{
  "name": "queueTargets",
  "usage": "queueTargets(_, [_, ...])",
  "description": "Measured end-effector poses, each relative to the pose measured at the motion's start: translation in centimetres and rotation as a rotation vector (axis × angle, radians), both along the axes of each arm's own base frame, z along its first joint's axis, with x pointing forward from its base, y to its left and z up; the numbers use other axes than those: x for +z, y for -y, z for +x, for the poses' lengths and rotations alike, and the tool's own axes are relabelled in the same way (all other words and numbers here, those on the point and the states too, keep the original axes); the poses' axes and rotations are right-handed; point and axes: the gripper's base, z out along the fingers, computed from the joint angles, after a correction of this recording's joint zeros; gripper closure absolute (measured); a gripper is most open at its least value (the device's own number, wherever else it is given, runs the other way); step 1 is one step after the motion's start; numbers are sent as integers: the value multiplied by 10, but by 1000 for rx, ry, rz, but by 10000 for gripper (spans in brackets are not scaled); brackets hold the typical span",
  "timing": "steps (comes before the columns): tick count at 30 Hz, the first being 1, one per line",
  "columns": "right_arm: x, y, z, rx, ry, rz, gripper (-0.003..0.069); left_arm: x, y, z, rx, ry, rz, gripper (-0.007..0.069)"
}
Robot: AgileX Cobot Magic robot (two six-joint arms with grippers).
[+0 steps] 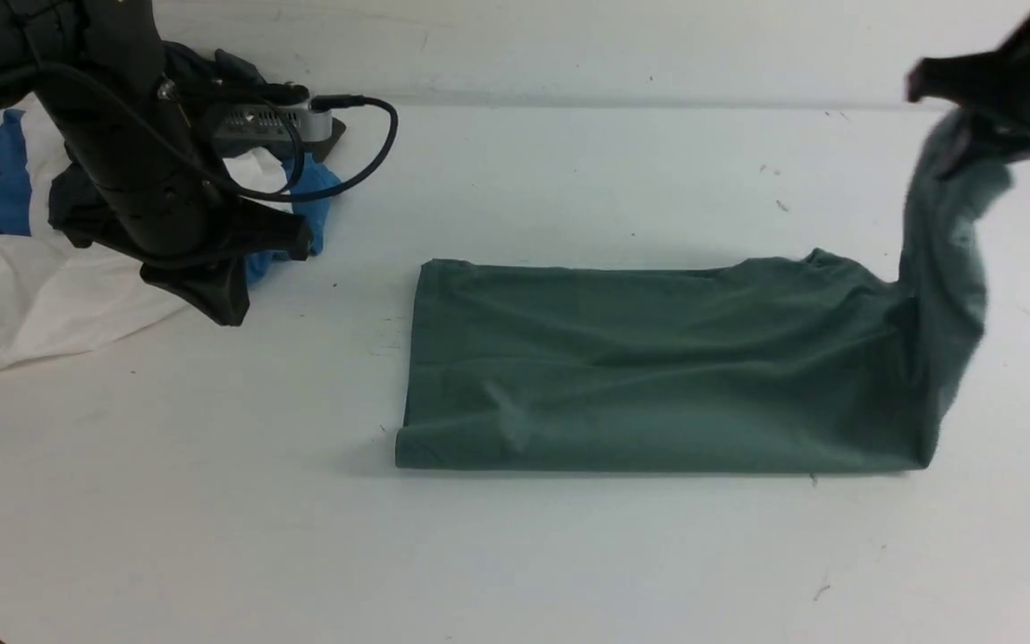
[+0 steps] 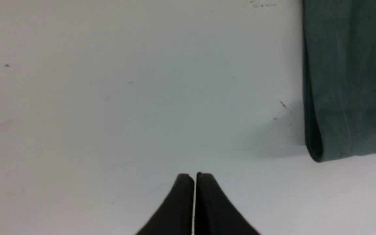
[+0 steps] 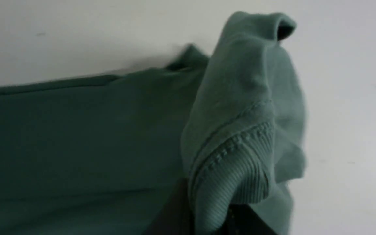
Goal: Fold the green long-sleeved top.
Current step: Use the right arm to drag the right edge of the fabric to the left and folds it over the left edge
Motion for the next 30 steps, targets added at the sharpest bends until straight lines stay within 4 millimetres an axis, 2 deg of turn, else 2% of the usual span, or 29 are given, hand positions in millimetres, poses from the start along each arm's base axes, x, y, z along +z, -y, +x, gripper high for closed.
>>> queueTargets(1, [3, -16, -2, 30, 6, 15, 615, 0, 0, 0, 1, -1, -5, 629])
queueTargets(2, [8, -42, -6, 86, 18, 31, 615, 0, 1, 0, 1, -1, -9, 629])
queueTargets(3, [10, -53, -8, 109, 22, 42, 615, 0, 1, 0, 2, -2, -13, 629])
queueTargets(6, [18, -103, -23, 213, 30, 93, 615, 0, 2, 0, -2, -3, -22, 629])
queueTargets(7, [17, -106, -24, 219, 29, 99, 615, 0, 2, 0, -2, -3, -22, 629])
queueTargets(11, [8, -155, -35, 316, 4, 177, 615, 0, 2, 0, -2, -3, -26, 629])
queueTargets(20, [-38, -213, -22, 329, -34, 404, 615, 0, 3, 0, -2, -4, -29, 629])
queueTargets(21, [-38, -214, -22, 329, -32, 411, 615, 0, 3, 0, -2, -4, -29, 629])
queueTargets(22, [-47, -223, -20, 323, -41, 444, 615, 0, 3, 0, -2, -4, -29, 629])
queueTargets(26, [-70, -237, -18, 320, -83, 463, 612, 0, 3, 0, -2, -4, -29, 629])
queueTargets(30, [-96, -250, -17, 324, -124, 450, 580, 0, 3, 0, -2, -4, -30, 629])
